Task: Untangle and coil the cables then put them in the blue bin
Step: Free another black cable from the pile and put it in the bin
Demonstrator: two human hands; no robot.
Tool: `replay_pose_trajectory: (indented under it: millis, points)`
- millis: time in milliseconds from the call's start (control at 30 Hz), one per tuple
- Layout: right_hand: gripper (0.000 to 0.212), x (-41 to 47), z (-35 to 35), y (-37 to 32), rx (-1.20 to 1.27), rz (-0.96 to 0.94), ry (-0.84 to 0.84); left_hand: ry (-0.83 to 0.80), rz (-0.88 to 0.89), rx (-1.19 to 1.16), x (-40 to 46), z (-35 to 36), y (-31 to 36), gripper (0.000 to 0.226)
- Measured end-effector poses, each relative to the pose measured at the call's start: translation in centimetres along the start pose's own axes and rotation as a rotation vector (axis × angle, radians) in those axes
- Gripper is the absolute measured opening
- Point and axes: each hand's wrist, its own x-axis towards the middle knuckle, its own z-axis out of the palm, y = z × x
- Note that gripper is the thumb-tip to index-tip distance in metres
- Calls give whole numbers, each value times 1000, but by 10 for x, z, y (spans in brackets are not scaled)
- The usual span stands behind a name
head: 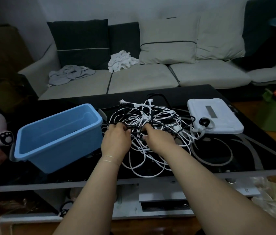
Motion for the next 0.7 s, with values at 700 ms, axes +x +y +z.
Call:
replay_pose_trajectory:
  millis: [700]
  points:
    - [25,-109,-101,-55,1494,37,-281,-821,-382,-1822,5,-31,5,107]
